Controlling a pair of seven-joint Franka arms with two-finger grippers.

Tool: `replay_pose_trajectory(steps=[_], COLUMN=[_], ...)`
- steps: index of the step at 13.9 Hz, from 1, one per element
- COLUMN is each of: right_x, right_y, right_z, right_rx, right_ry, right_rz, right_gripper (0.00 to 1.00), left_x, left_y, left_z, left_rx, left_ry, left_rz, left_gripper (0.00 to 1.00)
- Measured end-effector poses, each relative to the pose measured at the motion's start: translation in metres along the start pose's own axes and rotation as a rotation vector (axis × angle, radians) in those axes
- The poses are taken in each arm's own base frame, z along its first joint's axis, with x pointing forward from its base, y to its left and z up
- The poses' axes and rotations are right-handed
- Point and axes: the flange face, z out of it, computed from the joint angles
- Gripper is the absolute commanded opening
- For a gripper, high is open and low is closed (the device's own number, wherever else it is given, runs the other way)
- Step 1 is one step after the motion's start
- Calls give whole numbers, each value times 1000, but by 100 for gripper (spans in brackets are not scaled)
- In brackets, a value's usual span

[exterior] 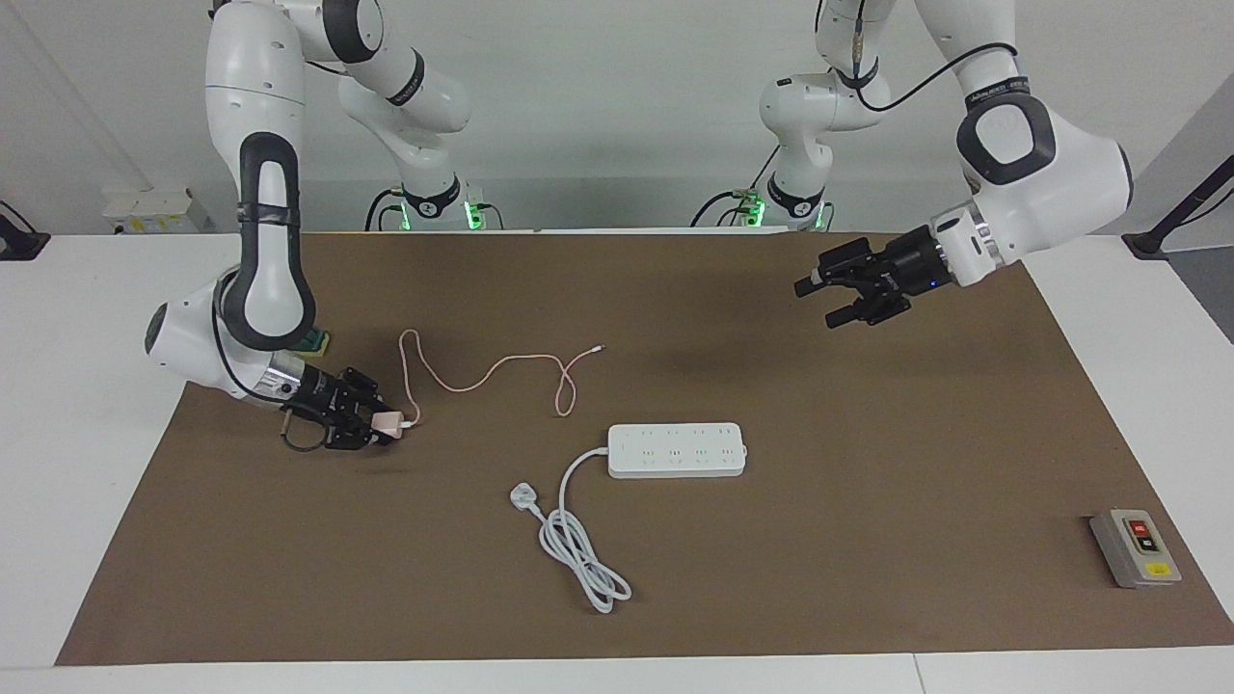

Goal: Plug charger into power strip
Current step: 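Lift the pink charger with the right gripper while the left gripper grasps the strip, then carry the charger with the right gripper toward the strip's socket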

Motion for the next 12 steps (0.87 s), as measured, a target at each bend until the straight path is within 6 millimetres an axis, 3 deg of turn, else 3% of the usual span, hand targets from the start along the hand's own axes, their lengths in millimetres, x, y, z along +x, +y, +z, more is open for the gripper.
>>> replay_pose_trajectory(steps=[3,5,7,10,12], right_x=[-7,-24,-51,-108,-144], right_y=[-6,-16,-23,-32,-36], right_z=[-2,-12,-24,-35,-37], right_rx=[5,6,0,-3,-3], right_ry=[-4,-18,-36,-38,-34], right_rz=[5,12,-3,-11,-1], right_gripper=[0,0,0,0,0], left_x=[8,6,4,9,9], left_y=[-20,-29,-38,-58,-56], left_z=[31,57,83,127,152], left_rx=[-164,-265,-377,-531,-610], left_ry=[16,32,45,62,71], left_rz=[-35,-46,-62,-68,-30], left_gripper=[100,100,100,100,100])
